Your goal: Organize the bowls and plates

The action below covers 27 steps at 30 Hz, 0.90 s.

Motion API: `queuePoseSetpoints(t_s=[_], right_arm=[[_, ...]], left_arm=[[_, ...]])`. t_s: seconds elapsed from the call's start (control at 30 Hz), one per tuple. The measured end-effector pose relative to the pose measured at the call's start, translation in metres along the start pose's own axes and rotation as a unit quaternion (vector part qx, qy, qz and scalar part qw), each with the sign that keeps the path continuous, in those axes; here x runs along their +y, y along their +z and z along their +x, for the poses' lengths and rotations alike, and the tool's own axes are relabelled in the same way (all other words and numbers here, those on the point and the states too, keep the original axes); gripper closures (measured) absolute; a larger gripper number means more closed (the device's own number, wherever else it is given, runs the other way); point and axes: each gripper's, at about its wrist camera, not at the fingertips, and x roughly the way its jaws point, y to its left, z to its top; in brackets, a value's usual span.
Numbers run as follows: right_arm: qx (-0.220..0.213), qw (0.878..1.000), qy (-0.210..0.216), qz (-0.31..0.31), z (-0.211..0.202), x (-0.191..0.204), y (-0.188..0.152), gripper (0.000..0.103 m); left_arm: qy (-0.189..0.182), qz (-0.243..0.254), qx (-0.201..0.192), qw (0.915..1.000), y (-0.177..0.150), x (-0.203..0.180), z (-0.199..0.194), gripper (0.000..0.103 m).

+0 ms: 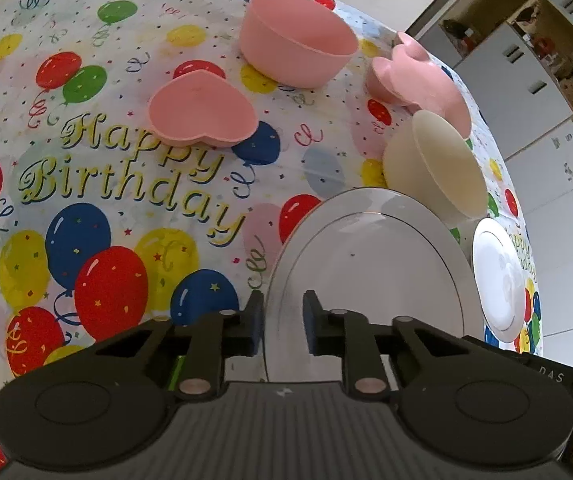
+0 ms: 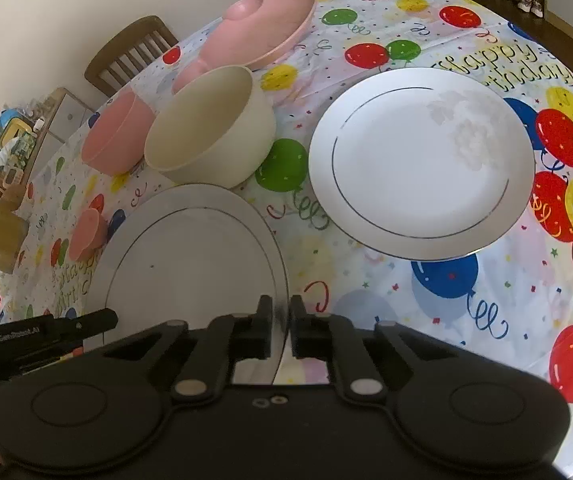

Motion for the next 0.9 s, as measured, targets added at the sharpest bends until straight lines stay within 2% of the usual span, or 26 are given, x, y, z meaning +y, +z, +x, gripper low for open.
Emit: queuePoseSetpoints(t_s=[0.1, 0.43, 0.9], right_arm=[[0.000, 1.000, 0.005, 0.002, 0.000, -0.002, 0.001, 0.097], [0.002, 1.000, 0.009, -0.010, -0.006, 0.003, -0.007, 0.098], [0.017, 0.999, 0.025, -0.029, -0.012, 0.030, -0.045, 0.098]], left_arm=[[-0.003, -0.006, 0.002, 1.0000, 0.001, 0.004, 0.001, 0.089], [-0.011, 0.005, -0.001, 0.9999, -0.005, 0.012, -0.008, 0.089], [-0.015, -0.002, -0.003, 0.9999, -0.036, 0.055, -0.043, 0.089]])
